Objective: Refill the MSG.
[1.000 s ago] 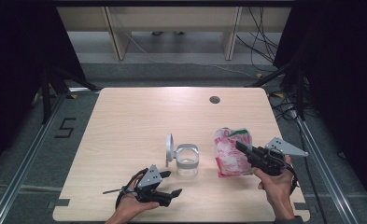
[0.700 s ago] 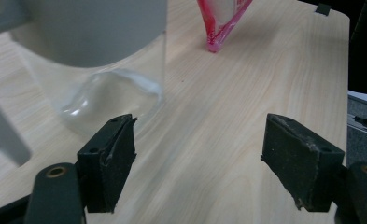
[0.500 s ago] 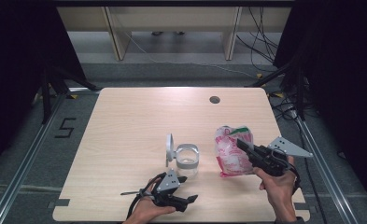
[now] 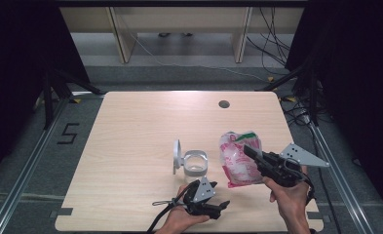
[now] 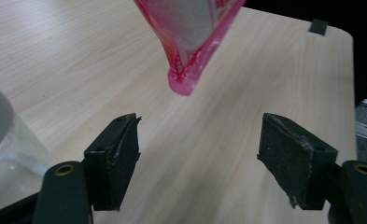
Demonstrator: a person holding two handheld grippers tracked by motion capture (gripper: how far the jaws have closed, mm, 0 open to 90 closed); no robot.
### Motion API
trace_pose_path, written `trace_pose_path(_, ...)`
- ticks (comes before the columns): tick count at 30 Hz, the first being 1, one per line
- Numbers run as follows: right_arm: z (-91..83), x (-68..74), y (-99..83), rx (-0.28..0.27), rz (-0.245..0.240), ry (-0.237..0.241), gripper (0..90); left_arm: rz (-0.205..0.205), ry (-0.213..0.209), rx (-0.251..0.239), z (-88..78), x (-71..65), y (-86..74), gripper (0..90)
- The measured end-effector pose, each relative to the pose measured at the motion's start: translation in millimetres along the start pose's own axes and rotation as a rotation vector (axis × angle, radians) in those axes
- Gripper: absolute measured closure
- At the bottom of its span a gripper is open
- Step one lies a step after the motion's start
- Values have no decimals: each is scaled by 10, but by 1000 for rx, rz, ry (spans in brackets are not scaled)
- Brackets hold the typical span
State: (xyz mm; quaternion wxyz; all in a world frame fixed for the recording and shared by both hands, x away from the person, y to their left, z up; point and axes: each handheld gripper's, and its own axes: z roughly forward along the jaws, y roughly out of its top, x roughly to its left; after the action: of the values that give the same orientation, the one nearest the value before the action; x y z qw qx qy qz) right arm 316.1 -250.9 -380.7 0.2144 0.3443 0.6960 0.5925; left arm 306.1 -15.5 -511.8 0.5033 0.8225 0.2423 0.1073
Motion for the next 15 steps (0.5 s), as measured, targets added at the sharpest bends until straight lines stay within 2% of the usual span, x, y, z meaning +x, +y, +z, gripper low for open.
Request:
trace_pose_path(2, 12, 23, 13, -19, -12, 17, 900, 13, 17, 4, 28, -7, 16, 288)
trace_pose_path(3, 11, 49, 19, -16, 1, 21, 900, 28, 25, 19, 37, 2, 26, 292)
trace_pose_path(4, 13, 61, 26, -19, -5, 25, 900, 10, 22, -5, 68, -15, 30, 295)
trace_pose_path(6, 27, 84, 40, -20, -15, 48, 900, 12, 25, -2, 84, -15, 41, 302)
trace_pose_path(7, 15, 100, 45, -6, -10, 36, 900, 14, 26, -15, 106, -10, 48, 304)
trace_pose_path(8, 22, 121, 48, -7, -3, 44, 900, 26, 29, -2, 104, 5, 64, 323)
trace_pose_path(9, 34, 132, 45, -19, -8, 41, 900, 19, 33, -20, 113, -4, 79, 344)
trace_pose_path(10, 39, 132, 50, -24, -26, 44, 900, 24, 38, -18, 114, -3, 89, 363)
trace_pose_path(11, 35, 147, 51, -17, -19, 46, 900, 20, 37, -36, 127, -15, 103, 381)
trace_pose_path(13, 48, 152, 51, -23, -17, 60, 900, 26, 33, -37, 140, -21, 114, 435)
trace_pose_path(14, 50, 156, 57, -8, -31, 56, 900, 65, 52, -28, 150, -26, 131, 500)
trace_pose_path(15, 50, 158, 57, -13, -33, 54, 900, 70, 61, -45, 164, -35, 128, 555)
